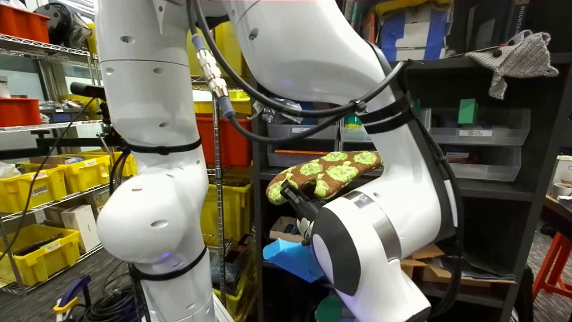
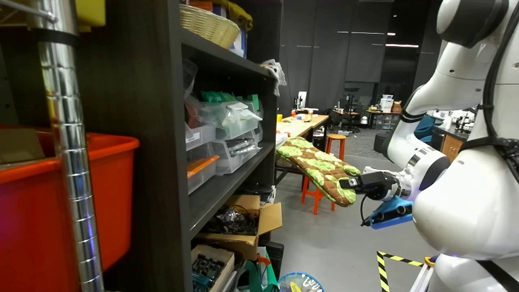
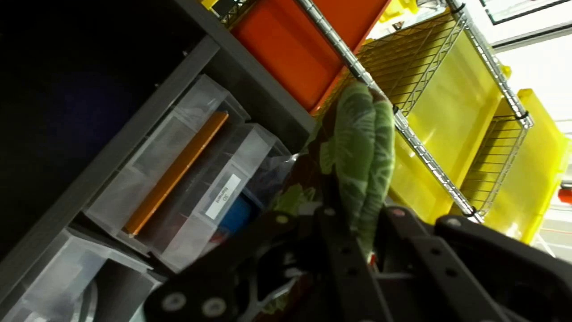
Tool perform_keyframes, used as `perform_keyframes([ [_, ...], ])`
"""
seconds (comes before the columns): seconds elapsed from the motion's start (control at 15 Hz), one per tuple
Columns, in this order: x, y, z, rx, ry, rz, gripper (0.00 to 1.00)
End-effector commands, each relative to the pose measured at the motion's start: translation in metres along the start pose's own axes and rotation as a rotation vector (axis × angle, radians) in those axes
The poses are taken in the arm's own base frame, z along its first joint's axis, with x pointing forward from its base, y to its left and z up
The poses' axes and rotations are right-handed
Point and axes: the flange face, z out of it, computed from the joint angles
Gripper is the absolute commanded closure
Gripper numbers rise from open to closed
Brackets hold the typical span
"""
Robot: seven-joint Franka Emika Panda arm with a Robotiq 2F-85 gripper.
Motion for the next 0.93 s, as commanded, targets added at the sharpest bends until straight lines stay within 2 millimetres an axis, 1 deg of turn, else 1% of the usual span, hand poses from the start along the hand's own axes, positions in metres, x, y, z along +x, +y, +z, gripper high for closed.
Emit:
perform_keyframes([
  [0.0, -0.001, -0.01, 0.005, 0.08, 0.001, -0.082, 0.96],
  [0.2, -0.002, -0.01, 0.009, 0.099, -0.02, -0.134, 0.96],
  [0.4, 0.003, -0.006, 0.012, 0.083, -0.024, -0.183, 0.96],
  [0.67, 0.005, -0.001, 0.021, 0.086, -0.038, -0.142, 0.96],
  [0.87, -0.005, 0.007, 0.026, 0.112, -0.09, -0.179, 0.96],
])
